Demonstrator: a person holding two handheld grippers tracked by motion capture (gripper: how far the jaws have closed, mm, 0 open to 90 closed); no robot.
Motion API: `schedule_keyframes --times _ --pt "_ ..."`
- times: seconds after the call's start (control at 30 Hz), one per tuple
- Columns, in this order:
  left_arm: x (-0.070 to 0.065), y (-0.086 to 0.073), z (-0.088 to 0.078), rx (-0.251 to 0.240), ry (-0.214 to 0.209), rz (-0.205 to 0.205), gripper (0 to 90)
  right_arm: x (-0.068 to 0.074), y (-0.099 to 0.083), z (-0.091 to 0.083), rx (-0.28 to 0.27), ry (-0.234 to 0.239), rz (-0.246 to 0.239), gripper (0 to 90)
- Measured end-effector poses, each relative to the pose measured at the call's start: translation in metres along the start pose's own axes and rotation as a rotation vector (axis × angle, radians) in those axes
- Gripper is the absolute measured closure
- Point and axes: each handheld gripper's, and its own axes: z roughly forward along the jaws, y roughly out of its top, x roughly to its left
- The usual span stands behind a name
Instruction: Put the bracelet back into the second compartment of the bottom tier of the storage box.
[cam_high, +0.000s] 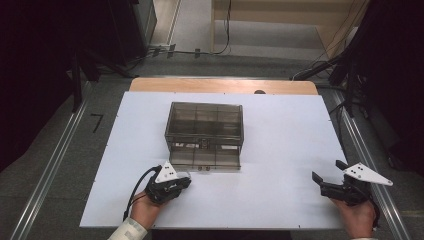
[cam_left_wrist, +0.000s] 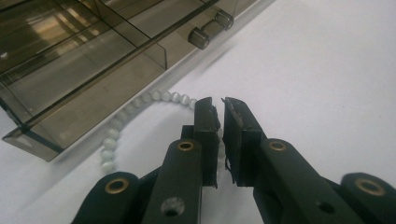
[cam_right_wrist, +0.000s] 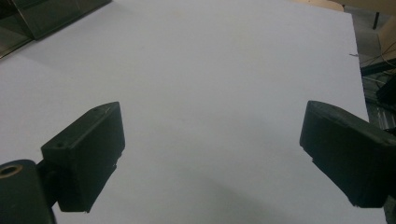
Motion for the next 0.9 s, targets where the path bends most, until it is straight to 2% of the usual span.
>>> schedule_keyframes --times 0.17,0.33,0.4,0.67,0.9 --pt "0.0016 -0.0006 0.0012 0.002 -0.011 -0.012 84.8 0.0001 0.0 -0.0002 -0.001 0.0 0.0 5.2" --pt "0.0045 -0.004 0.0017 -0.014 -0.029 -0.055 84.8 0.0005 0.0 0.0002 -0.001 0.002 -0.002 5.2" --pt "0.0039 -0.0057 0.002 -0.027 -0.026 -0.053 84.9 0.0005 -0.0001 0.0004 -0.001 0.004 -0.003 5.2" --pt "0.0027 -0.0059 0.0021 -0.027 -0.019 -0.048 85.0 0.0008 0.0001 0.0012 -0.001 0.007 0.003 5.2" --pt "0.0021 -0.0057 0.0016 -0.034 -0.014 -0.062 86.2 0.0005 0.0001 0.0012 0.0 0.006 0.004 5.2"
